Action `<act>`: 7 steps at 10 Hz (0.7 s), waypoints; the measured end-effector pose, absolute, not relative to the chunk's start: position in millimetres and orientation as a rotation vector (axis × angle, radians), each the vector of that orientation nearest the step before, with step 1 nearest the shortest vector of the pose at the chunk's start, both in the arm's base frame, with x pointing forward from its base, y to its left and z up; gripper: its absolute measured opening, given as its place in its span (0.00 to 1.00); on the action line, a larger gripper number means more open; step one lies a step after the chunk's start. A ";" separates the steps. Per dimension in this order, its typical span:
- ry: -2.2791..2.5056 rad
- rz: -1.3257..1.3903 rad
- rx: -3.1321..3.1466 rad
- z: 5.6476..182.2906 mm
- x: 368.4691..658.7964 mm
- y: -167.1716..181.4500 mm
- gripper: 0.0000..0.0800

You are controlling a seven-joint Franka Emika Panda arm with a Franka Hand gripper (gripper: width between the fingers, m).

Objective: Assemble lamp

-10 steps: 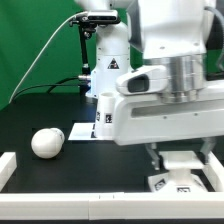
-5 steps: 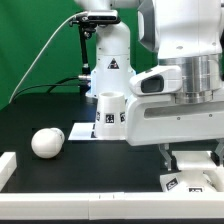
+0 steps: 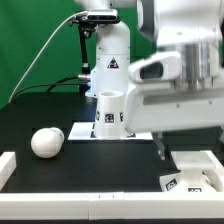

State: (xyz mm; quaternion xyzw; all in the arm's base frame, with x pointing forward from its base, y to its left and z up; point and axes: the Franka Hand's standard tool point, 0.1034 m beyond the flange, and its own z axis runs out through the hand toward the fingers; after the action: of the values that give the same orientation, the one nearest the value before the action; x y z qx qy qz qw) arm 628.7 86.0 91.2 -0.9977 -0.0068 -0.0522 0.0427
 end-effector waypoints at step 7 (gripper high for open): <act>0.016 -0.045 -3.044 120.1 615.9 55.9 0.87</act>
Offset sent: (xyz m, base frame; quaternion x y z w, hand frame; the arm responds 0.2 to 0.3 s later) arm 0.0000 0.0000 0.0000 0.0000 0.0000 0.0000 1.0000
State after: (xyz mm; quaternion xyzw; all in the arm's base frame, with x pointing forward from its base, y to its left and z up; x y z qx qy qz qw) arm 615.9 55.9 120.1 -0.9987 0.0053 -0.0147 0.0487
